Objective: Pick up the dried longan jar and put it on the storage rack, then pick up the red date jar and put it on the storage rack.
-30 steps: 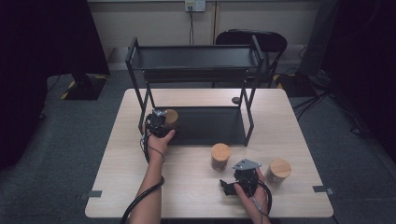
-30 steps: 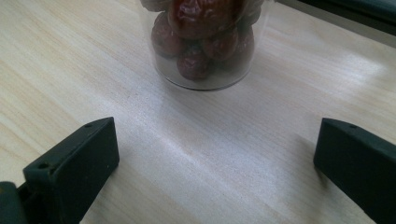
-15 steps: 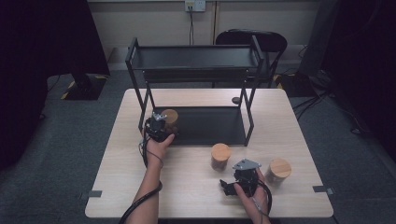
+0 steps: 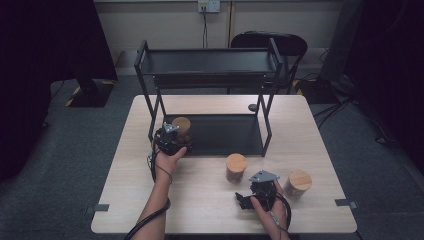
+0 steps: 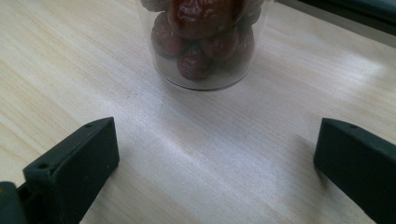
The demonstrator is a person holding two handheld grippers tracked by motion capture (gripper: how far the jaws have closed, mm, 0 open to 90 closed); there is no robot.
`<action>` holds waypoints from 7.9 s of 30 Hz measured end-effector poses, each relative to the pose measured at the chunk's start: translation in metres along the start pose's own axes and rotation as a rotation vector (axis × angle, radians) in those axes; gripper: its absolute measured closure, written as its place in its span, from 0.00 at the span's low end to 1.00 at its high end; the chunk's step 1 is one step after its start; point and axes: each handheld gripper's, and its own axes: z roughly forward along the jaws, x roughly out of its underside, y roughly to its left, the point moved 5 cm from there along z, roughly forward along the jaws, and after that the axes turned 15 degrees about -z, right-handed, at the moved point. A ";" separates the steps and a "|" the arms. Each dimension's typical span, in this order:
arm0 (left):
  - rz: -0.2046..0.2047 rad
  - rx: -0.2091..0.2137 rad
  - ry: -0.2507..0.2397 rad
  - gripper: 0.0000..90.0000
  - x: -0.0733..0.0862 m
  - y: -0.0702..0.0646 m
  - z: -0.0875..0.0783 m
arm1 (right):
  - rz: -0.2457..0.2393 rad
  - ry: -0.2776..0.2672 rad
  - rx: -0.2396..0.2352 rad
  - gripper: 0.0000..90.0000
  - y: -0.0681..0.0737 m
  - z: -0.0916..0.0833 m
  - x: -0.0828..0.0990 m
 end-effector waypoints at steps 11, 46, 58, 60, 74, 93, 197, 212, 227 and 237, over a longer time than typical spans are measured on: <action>0.025 0.075 0.009 0.07 0.008 -0.012 -0.005 | 0.000 0.000 0.000 0.00 0.000 0.000 0.000; 0.075 0.135 0.013 0.07 0.031 -0.023 -0.023 | 0.000 0.000 0.000 0.00 0.000 0.000 0.000; 0.083 0.157 0.018 0.07 0.039 -0.026 -0.027 | 0.000 0.000 0.000 0.00 0.000 0.000 0.000; 0.084 0.158 0.018 0.07 0.039 -0.026 -0.028 | 0.000 0.000 0.000 0.00 0.000 0.000 0.000; 0.084 0.158 0.015 0.07 0.046 -0.021 -0.036 | 0.000 0.000 0.000 0.00 0.000 0.000 0.000; 0.097 0.161 0.026 0.07 0.057 -0.019 -0.044 | 0.000 0.000 0.000 0.00 0.000 0.000 0.000; 0.169 0.064 0.126 0.01 0.122 0.027 -0.085 | 0.000 0.000 -0.001 0.00 0.000 0.000 0.000; 0.165 0.063 0.125 0.00 0.123 0.026 -0.085 | -0.017 -0.001 -0.017 0.00 -0.001 0.001 -0.001; 0.168 0.068 0.127 0.00 0.123 0.027 -0.085 | -0.057 -0.011 -0.056 0.00 -0.004 0.003 -0.002; 0.171 0.070 0.128 0.00 0.123 0.027 -0.085 | -0.072 -0.027 -0.036 0.01 -0.006 0.006 -0.007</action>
